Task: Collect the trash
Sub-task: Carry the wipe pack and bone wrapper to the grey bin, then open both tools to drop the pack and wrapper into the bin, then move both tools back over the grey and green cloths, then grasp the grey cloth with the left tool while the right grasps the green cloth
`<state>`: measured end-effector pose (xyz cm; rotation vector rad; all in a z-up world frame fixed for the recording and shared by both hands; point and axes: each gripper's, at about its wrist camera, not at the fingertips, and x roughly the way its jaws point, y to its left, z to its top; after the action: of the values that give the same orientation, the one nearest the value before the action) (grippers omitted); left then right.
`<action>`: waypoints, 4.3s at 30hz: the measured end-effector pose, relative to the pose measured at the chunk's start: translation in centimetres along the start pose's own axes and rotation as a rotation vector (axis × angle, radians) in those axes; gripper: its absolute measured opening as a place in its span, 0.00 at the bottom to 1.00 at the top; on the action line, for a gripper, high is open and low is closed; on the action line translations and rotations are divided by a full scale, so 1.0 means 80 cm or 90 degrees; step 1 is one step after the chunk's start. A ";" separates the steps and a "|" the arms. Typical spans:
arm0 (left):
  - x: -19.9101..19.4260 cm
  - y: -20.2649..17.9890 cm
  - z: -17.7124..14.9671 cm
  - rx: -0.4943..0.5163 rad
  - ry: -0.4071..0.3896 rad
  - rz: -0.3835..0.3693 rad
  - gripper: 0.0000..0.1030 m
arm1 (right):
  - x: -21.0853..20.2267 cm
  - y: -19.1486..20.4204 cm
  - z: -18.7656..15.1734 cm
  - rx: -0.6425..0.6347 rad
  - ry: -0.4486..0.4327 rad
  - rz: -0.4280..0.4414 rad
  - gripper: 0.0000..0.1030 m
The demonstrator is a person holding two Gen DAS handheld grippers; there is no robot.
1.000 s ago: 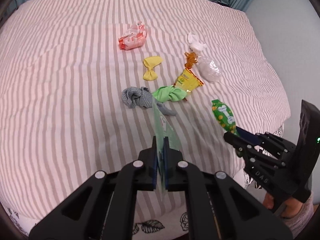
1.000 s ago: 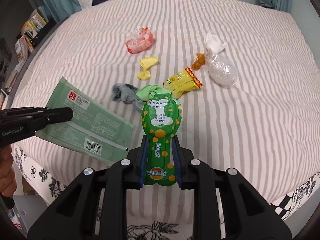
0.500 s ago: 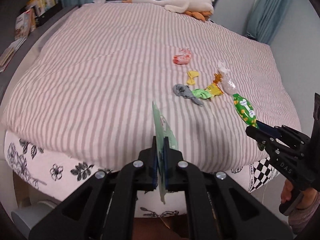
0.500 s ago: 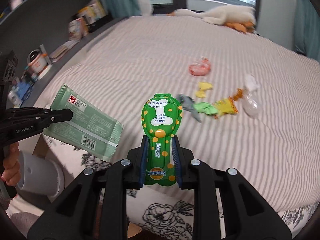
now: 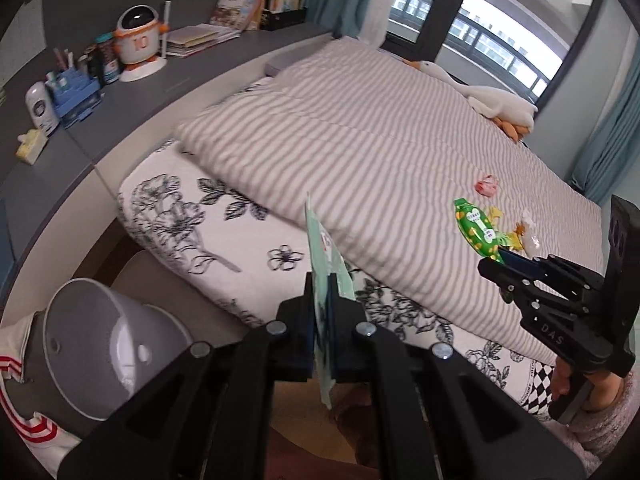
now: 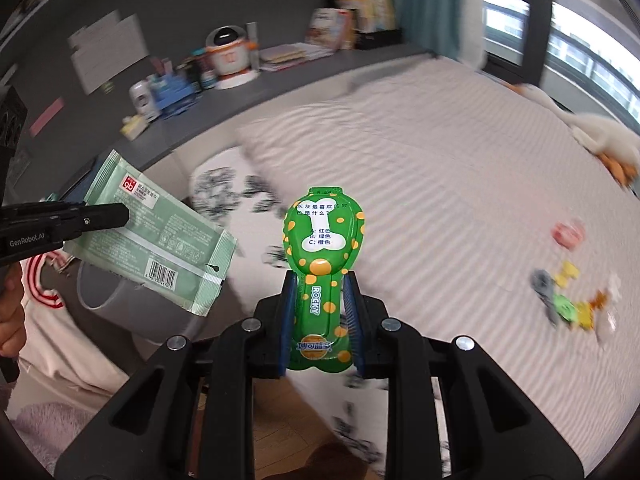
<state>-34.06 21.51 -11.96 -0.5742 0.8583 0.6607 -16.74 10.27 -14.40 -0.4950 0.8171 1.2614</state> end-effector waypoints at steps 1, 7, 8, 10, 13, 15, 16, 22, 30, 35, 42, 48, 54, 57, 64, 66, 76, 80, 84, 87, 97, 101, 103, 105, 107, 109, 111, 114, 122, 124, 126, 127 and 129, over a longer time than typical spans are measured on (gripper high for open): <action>-0.012 0.020 -0.006 -0.007 -0.003 0.008 0.05 | 0.008 0.030 0.006 -0.011 0.001 0.015 0.21; -0.068 0.160 -0.045 -0.037 -0.004 0.069 0.05 | 0.058 0.223 0.030 -0.071 0.008 0.109 0.21; -0.073 0.178 -0.050 -0.044 -0.003 0.078 0.05 | 0.068 0.257 0.032 -0.090 0.013 0.122 0.21; -0.084 0.210 -0.059 -0.061 -0.005 0.085 0.05 | 0.081 0.308 0.036 -0.112 0.022 0.145 0.21; -0.095 0.246 -0.070 -0.079 -0.004 0.083 0.05 | 0.095 0.364 0.042 -0.137 0.040 0.164 0.21; -0.097 0.266 -0.076 -0.081 -0.005 0.083 0.05 | 0.102 0.391 0.048 -0.155 0.047 0.163 0.21; -0.096 0.272 -0.078 -0.080 -0.005 0.086 0.05 | 0.106 0.401 0.051 -0.161 0.051 0.161 0.21; -0.089 0.314 -0.095 -0.083 0.007 0.080 0.06 | 0.130 0.443 0.054 -0.176 0.095 0.162 0.21; -0.077 0.350 -0.107 -0.125 0.018 0.065 0.39 | 0.155 0.461 0.049 -0.207 0.138 0.157 0.23; -0.075 0.351 -0.105 -0.116 0.011 0.063 0.63 | 0.153 0.458 0.051 -0.200 0.126 0.155 0.42; -0.071 0.349 -0.102 -0.094 0.026 0.064 0.64 | 0.156 0.458 0.053 -0.193 0.125 0.155 0.42; -0.066 0.336 -0.094 -0.066 0.032 0.056 0.65 | 0.151 0.441 0.051 -0.165 0.120 0.136 0.42; -0.049 0.303 -0.076 -0.010 0.044 0.035 0.65 | 0.136 0.392 0.044 -0.103 0.105 0.090 0.42; -0.036 0.275 -0.063 0.032 0.052 0.022 0.66 | 0.123 0.349 0.036 -0.056 0.094 0.057 0.42; 0.000 0.170 -0.025 0.128 0.059 -0.018 0.66 | 0.080 0.216 0.016 0.050 0.057 -0.027 0.42; 0.013 0.132 -0.014 0.154 0.058 -0.030 0.66 | 0.065 0.172 0.008 0.079 0.046 -0.049 0.42; 0.096 -0.125 0.040 0.276 0.077 -0.117 0.66 | -0.036 -0.088 -0.046 0.209 0.007 -0.183 0.42; 0.129 -0.226 0.052 0.311 0.085 -0.151 0.66 | -0.068 -0.179 -0.074 0.257 0.006 -0.223 0.42; 0.169 -0.309 0.059 0.349 0.105 -0.175 0.66 | -0.086 -0.259 -0.105 0.309 0.014 -0.265 0.42; 0.202 -0.360 0.063 0.382 0.125 -0.191 0.65 | -0.089 -0.307 -0.122 0.361 0.011 -0.284 0.42; 0.351 -0.483 0.098 0.471 0.181 -0.235 0.65 | -0.026 -0.446 -0.142 0.485 0.023 -0.316 0.42; 0.416 -0.511 0.106 0.494 0.211 -0.239 0.65 | 0.015 -0.489 -0.145 0.514 0.038 -0.321 0.42; 0.443 -0.520 0.107 0.502 0.227 -0.245 0.65 | 0.033 -0.509 -0.147 0.536 0.044 -0.318 0.42; 0.468 -0.529 0.107 0.515 0.239 -0.250 0.65 | 0.052 -0.526 -0.150 0.556 0.050 -0.311 0.42; 0.489 -0.538 0.105 0.531 0.246 -0.254 0.65 | 0.071 -0.542 -0.156 0.574 0.058 -0.304 0.42; 0.506 -0.545 0.102 0.545 0.254 -0.263 0.65 | 0.087 -0.551 -0.161 0.588 0.063 -0.297 0.42; 0.520 -0.548 0.098 0.563 0.258 -0.267 0.66 | 0.100 -0.559 -0.164 0.597 0.068 -0.293 0.42; 0.539 -0.555 0.094 0.580 0.269 -0.282 0.66 | 0.117 -0.569 -0.169 0.610 0.071 -0.284 0.42; 0.573 -0.570 0.066 0.599 0.308 -0.328 0.64 | 0.150 -0.589 -0.178 0.627 0.079 -0.261 0.32; 0.572 -0.571 0.064 0.602 0.307 -0.337 0.59 | 0.154 -0.589 -0.176 0.621 0.077 -0.244 0.18; 0.571 -0.573 0.066 0.597 0.322 -0.349 0.40 | 0.156 -0.587 -0.170 0.609 0.076 -0.231 0.11; 0.571 -0.574 0.067 0.592 0.331 -0.358 0.35 | 0.155 -0.585 -0.167 0.603 0.074 -0.230 0.09; 0.567 -0.577 0.066 0.598 0.332 -0.364 0.23 | 0.153 -0.580 -0.162 0.596 0.068 -0.229 0.07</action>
<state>23.88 7.75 -37.80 -0.0957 1.2891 -0.4529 25.51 -3.40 -36.77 0.0605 1.2329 0.4286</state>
